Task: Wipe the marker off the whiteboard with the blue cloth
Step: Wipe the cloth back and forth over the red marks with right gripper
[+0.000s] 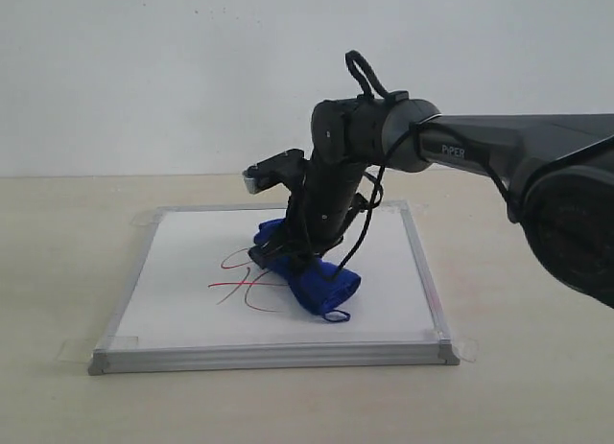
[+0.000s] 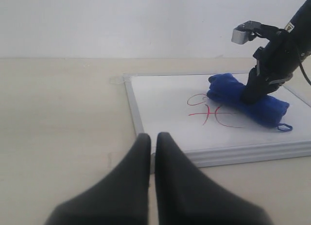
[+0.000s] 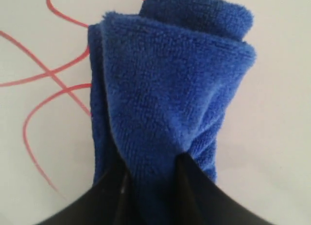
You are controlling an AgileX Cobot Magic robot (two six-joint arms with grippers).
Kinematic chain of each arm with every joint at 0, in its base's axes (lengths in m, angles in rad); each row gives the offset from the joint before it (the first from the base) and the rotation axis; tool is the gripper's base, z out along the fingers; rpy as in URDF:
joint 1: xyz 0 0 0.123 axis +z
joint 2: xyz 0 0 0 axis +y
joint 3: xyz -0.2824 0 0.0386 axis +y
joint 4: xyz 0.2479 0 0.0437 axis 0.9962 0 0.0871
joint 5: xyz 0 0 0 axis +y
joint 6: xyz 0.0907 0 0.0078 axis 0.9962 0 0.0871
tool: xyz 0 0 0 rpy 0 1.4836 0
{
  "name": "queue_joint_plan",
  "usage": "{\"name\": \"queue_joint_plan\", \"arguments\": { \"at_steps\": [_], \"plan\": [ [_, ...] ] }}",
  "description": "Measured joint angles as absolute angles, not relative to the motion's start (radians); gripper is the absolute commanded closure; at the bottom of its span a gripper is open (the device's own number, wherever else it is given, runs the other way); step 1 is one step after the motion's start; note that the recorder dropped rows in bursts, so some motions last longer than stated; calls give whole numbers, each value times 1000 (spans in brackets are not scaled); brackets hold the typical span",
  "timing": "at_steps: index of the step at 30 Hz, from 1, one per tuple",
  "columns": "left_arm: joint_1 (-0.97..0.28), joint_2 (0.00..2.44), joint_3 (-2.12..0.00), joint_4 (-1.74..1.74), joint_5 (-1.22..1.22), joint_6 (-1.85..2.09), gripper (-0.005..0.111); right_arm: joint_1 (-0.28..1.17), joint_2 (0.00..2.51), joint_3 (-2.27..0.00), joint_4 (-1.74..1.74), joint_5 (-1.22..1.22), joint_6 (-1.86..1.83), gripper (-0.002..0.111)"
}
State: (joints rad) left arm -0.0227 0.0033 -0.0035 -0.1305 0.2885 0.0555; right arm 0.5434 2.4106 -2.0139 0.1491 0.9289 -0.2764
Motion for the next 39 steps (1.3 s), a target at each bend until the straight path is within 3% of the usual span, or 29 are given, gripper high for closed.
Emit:
{"name": "queue_joint_plan", "arguments": {
  "at_steps": [11,20,29,39],
  "plan": [
    [-23,3,-4,-130,289,56,103,526,2411,-2018,-240,998,112,108],
    [-23,3,-4,-130,289,56,103,542,2422,-2029,48,1003,-269,108],
    [-23,3,-4,-130,289,56,103,667,2426,-2038,131,1009,-511,108],
    [-23,3,-4,-130,289,56,103,695,2436,-2040,-204,988,-72,108]
  ]
}}
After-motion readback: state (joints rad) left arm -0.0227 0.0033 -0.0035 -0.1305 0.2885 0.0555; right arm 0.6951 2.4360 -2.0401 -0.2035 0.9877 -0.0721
